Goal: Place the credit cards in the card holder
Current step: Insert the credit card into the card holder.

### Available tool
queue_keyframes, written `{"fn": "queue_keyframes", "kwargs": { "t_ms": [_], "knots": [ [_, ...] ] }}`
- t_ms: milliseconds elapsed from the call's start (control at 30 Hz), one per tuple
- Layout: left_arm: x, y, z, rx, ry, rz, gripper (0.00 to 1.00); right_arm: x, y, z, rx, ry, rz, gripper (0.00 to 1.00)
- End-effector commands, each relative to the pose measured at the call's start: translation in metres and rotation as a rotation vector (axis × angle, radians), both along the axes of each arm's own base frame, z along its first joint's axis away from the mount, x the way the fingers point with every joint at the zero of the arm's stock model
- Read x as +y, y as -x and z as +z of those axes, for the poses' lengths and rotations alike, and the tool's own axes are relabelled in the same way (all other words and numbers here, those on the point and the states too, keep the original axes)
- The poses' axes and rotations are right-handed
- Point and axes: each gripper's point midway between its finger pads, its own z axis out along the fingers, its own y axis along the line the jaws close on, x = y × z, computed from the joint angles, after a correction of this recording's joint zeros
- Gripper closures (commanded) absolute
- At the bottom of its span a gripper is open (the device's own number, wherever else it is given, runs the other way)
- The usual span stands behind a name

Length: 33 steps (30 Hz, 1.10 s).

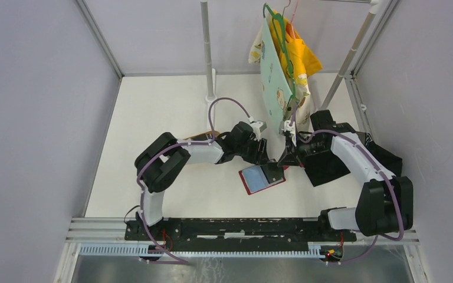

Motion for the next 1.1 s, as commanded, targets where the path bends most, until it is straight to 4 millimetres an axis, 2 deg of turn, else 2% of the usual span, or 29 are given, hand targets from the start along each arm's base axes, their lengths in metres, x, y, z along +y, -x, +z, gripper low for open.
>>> {"fn": "queue_keyframes", "kwargs": {
  "t_ms": [0,100,233,333,433,533,667,833,1067],
  "knots": [
    [0.015,-0.035,0.069,-0.177,0.076,0.2,0.42,0.003,0.019,0.009,-0.04,-0.056,0.044,1.0],
    [0.037,-0.043,0.09,-0.261,0.069,0.295,0.4,0.002,0.022,0.004,-0.045,-0.055,0.041,1.0],
    [0.064,-0.037,0.114,-0.341,0.1,0.358,0.41,0.005,0.02,-0.003,-0.005,-0.078,0.021,1.0],
    [0.083,-0.022,0.12,-0.347,0.131,0.379,0.44,0.009,0.015,-0.005,0.048,-0.097,0.003,1.0],
    [0.1,0.001,0.118,-0.309,0.183,0.395,0.56,0.013,0.008,-0.009,0.119,-0.117,-0.02,1.0],
    [0.107,0.021,0.114,-0.26,0.279,0.392,0.58,0.015,0.001,-0.016,0.198,-0.121,-0.053,1.0],
    [0.097,0.044,0.114,-0.204,0.376,0.327,0.59,0.015,-0.008,-0.026,0.256,-0.11,-0.092,1.0],
    [0.07,0.061,0.109,-0.183,0.393,0.26,0.62,0.014,-0.024,-0.033,0.251,-0.083,-0.157,1.0],
    [0.049,0.066,0.072,-0.152,0.3,0.242,0.67,0.012,-0.031,-0.043,0.289,-0.053,-0.174,1.0]
  ]
}}
